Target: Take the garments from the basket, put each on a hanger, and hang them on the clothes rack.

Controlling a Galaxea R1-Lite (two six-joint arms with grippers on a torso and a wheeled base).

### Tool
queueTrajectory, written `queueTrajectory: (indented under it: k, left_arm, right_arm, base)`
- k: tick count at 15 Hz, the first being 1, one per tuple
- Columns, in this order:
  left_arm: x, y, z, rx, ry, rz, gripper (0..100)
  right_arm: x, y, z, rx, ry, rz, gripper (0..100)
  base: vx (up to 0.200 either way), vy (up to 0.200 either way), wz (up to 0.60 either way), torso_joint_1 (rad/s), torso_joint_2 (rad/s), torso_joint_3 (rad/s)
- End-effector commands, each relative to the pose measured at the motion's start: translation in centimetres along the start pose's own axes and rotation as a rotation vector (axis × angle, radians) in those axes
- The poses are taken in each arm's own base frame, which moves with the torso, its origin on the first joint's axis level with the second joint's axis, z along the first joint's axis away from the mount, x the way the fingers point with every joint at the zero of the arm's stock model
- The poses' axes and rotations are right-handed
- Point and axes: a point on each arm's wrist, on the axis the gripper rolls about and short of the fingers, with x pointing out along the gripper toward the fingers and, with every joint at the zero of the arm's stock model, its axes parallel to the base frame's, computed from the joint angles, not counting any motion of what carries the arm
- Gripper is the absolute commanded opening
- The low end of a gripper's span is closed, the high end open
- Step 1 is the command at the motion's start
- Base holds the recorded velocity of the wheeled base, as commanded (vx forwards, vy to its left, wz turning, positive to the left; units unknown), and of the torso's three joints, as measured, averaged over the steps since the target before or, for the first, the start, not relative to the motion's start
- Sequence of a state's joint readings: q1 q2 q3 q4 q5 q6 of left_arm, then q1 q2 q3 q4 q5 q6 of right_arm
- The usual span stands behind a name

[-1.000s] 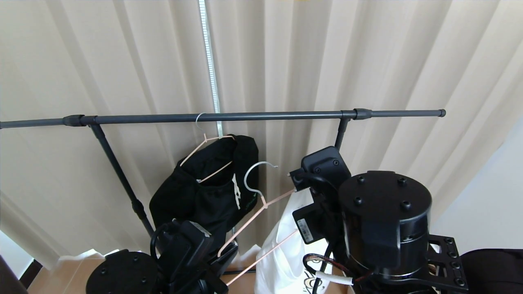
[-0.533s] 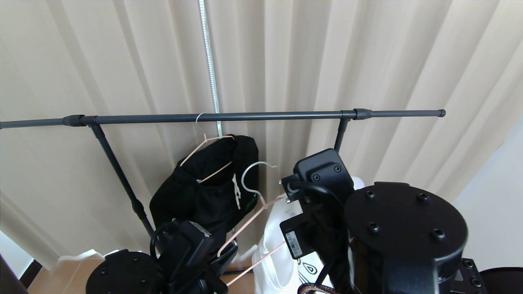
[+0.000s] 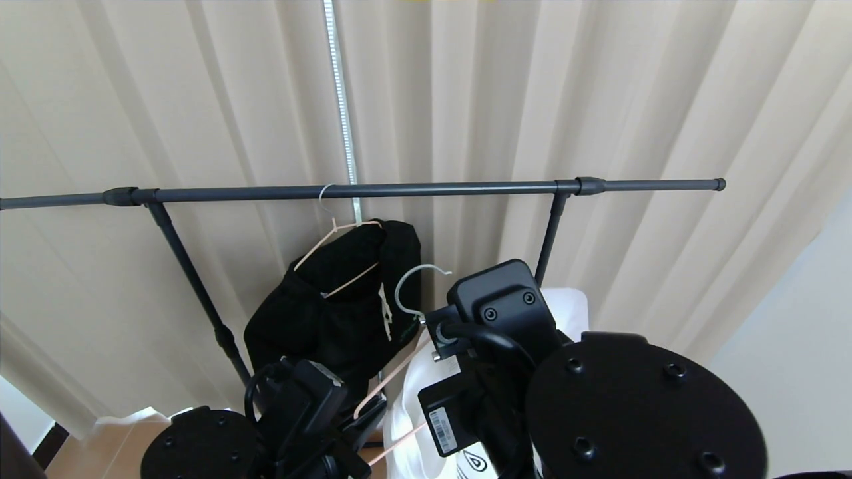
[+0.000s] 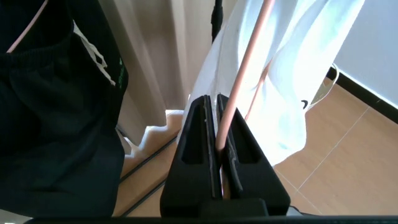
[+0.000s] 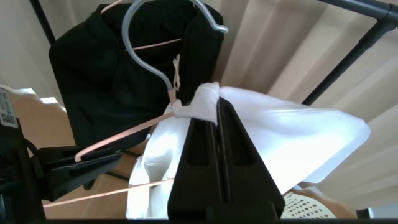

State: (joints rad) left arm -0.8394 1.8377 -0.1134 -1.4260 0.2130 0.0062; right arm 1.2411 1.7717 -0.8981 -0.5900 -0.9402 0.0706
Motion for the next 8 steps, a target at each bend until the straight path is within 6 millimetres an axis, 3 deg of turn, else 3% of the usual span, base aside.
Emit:
queueTrajectory:
  k: [1,5,8]
  left_arm:
    - [0.0,0.0,0.1,-0.002,-0.007,0.001,0]
    - [-0.4,0.0,0.2,-0.008,-0.044,-0.005,0]
    - [-0.5,0.0,0.4,-0.014,-0.062,-0.011,0]
  right_arm:
    - [0.0,-0.1,0.0,0.001,-0.001,-0.002,0]
    - [0.5,-1.4,0.9,0.030,-0.014,-0.038,0]
    - [0.7,-1.2,1.2,0.040,-0.020,-0.036,0]
  base:
    - [0.000,0.000,0.00,0.000,0.00,0.000]
    - [0.000,0.000,0.00,0.000,0.00,0.000]
    - [0.000,0.000,0.00,0.000,0.00,0.000]
